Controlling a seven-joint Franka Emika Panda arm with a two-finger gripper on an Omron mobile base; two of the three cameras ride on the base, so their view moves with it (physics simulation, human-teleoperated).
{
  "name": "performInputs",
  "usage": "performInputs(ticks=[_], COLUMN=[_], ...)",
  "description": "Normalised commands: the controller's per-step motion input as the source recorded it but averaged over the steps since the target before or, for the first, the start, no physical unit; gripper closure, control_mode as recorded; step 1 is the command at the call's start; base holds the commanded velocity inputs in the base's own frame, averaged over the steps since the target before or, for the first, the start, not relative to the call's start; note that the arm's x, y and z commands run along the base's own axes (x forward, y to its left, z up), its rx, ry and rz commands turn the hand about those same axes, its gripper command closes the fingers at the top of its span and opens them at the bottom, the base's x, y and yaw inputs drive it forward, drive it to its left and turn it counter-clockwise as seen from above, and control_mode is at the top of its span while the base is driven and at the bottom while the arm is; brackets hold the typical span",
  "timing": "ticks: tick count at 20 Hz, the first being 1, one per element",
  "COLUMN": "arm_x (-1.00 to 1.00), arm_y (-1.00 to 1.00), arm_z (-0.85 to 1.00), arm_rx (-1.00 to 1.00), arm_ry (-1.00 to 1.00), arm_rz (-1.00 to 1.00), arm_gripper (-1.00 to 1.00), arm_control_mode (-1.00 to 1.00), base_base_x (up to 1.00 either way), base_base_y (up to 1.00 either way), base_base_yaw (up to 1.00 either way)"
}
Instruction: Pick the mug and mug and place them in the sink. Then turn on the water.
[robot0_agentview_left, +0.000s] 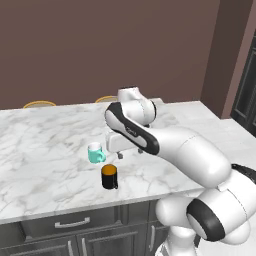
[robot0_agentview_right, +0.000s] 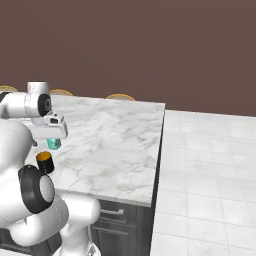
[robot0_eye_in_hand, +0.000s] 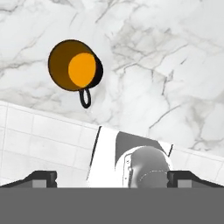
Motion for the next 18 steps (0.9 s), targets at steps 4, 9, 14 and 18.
performInputs(ticks=[4, 9, 14, 18], arm_x=[0.0, 0.0, 0.0, 0.0], arm_y=[0.38, 0.14, 0.03, 0.02], arm_z=[-0.19, -0.12, -0.1, -0.09], arm_rx=[0.0, 0.0, 0.0, 0.0], arm_ry=[0.0, 0.0, 0.0, 0.0], arm_rz=[0.08, 0.1, 0.09, 0.06], arm_gripper=[-1.0, -1.0, -1.0, -1.0], arm_control_mode=[-1.0, -1.0, -1.0, -1.0], base_base_x=[0.0, 0.0, 0.0, 0.0], base_base_y=[0.0, 0.0, 0.0, 0.0], base_base_yaw=[0.0, 0.0, 0.0, 0.0])
